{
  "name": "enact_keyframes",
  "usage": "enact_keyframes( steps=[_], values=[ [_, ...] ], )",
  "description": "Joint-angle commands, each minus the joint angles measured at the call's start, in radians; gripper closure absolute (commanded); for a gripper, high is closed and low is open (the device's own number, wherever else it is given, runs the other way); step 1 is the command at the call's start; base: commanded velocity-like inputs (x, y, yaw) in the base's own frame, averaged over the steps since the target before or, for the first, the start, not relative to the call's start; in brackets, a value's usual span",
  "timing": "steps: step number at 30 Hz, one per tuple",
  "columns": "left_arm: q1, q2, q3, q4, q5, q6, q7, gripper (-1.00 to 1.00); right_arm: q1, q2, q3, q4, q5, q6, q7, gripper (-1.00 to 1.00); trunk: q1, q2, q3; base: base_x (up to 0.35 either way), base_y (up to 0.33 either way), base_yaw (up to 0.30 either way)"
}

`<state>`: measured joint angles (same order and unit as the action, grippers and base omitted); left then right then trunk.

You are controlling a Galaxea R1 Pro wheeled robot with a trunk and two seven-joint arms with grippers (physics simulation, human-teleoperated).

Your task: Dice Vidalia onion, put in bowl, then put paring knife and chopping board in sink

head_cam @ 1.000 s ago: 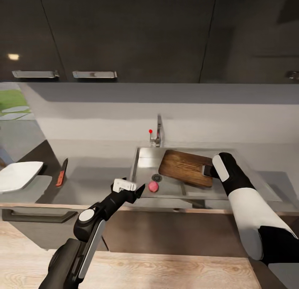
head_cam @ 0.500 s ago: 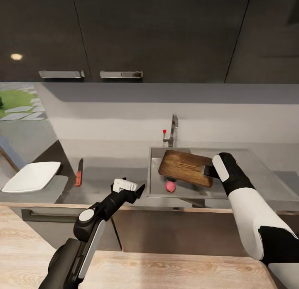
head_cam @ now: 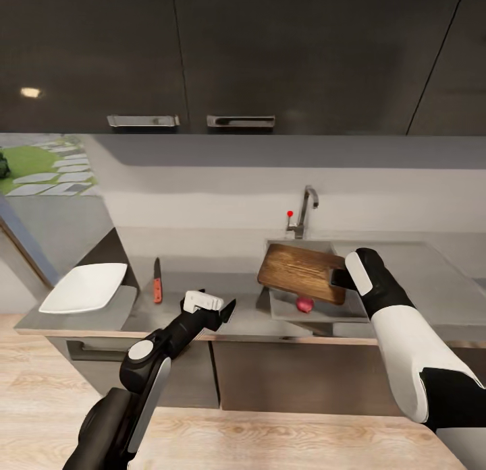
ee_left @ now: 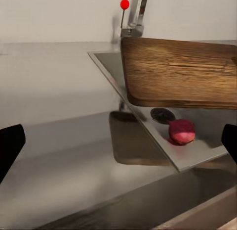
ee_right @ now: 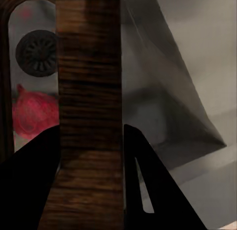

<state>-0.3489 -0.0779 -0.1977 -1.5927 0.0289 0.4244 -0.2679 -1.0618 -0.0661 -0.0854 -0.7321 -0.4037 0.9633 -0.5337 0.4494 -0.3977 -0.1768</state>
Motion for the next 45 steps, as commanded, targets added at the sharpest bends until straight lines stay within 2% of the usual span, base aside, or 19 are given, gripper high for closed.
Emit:
enact_keyframes(
  steps=[1, 8, 30, 37, 45],
  values=[
    [-0.001, 0.0, 0.001, -0.001, 0.003, 0.007, -0.003, -1.0, -0.001, 0.0, 0.0, -0.001, -0.014, 0.0, -0.009, 1.0, 0.001, -0.002, -0.002, 0.0, 0.311, 0.0],
    [-0.001, 0.0, 0.001, -0.001, 0.003, 0.007, -0.004, -1.0, -0.001, 0.0, 0.0, -0.001, -0.014, 0.0, -0.009, 1.0, 0.001, -0.002, -0.002, 0.0, 0.204, 0.033],
    [-0.001, 0.0, 0.001, -0.001, 0.003, 0.007, -0.003, -1.0, -0.001, 0.0, 0.0, -0.001, -0.014, 0.0, -0.009, 1.0, 0.001, -0.002, -0.002, 0.0, 0.009, 0.265],
    [-0.001, 0.0, 0.001, -0.001, 0.003, 0.007, -0.003, -1.0, -0.001, 0.0, 0.0, -0.001, -0.014, 0.0, -0.009, 1.0, 0.001, -0.002, -0.002, 0.0, 0.269, 0.052],
    [-0.001, 0.0, 0.001, -0.001, 0.003, 0.007, -0.004, -1.0, -0.001, 0.0, 0.0, -0.001, -0.014, 0.0, -0.009, 1.0, 0.001, -0.002, -0.002, 0.0, 0.055, 0.001]
  ],
)
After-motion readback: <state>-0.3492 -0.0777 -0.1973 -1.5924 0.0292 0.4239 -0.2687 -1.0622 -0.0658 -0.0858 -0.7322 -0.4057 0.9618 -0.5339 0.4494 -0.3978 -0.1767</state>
